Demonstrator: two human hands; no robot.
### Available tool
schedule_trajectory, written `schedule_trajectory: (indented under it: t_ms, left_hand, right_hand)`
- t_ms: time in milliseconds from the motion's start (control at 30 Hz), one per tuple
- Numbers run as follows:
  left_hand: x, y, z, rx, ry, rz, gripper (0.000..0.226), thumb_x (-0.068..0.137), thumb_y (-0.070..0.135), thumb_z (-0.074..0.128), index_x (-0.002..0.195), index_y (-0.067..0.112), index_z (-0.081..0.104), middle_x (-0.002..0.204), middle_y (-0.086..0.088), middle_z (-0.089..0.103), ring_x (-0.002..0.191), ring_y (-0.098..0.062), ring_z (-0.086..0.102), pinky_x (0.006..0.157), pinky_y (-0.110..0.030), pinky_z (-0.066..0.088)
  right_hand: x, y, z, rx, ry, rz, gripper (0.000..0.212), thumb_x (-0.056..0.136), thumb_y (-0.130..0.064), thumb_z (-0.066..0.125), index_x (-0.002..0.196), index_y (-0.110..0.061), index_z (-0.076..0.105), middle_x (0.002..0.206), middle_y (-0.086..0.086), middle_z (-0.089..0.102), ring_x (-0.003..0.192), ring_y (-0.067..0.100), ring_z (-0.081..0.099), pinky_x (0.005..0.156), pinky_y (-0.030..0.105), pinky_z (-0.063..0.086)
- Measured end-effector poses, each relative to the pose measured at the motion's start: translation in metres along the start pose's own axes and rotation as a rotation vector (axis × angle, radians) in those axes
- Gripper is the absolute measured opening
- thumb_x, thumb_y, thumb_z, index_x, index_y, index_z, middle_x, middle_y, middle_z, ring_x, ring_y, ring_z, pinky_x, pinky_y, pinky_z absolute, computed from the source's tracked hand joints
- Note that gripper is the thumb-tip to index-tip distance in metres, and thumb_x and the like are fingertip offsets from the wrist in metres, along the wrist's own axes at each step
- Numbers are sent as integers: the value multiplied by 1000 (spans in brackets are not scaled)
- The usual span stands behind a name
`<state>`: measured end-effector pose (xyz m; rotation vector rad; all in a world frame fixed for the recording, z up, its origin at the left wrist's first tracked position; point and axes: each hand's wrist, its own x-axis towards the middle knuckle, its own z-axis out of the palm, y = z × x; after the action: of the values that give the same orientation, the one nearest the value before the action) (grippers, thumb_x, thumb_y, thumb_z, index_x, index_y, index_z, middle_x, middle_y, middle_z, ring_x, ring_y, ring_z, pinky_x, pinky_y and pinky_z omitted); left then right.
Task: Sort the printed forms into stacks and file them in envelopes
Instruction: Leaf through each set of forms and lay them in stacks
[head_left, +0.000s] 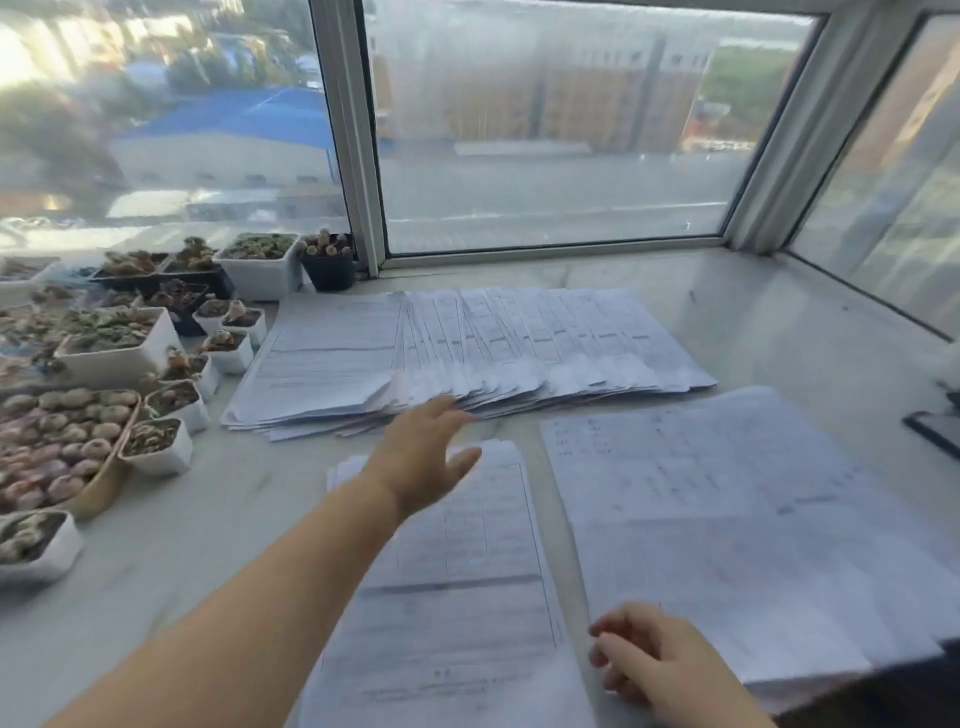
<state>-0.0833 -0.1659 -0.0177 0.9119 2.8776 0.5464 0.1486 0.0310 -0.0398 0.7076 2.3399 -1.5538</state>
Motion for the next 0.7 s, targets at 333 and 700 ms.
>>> schedule_trajectory:
  t_ms: [333, 700]
  left_hand:
    - [-216, 76, 66, -246, -75, 114, 40, 78, 59, 58, 113, 38, 56, 123, 25, 40, 114, 4, 36, 100, -12, 27]
    - [-219, 71, 63, -278, -71, 129, 21, 81, 41, 68, 101, 35, 68, 118, 18, 52, 110, 0, 48, 93, -13, 34]
  right_hand:
    - [-39, 6, 29, -369, 129, -49, 12, 90, -34, 58, 80, -28, 59, 69, -6, 67, 63, 7, 65, 58, 19, 48]
    - [-58, 24, 46, 113, 119, 96, 34, 74, -32, 78, 95, -21, 53, 81, 6, 70, 58, 13, 69, 58, 27, 58]
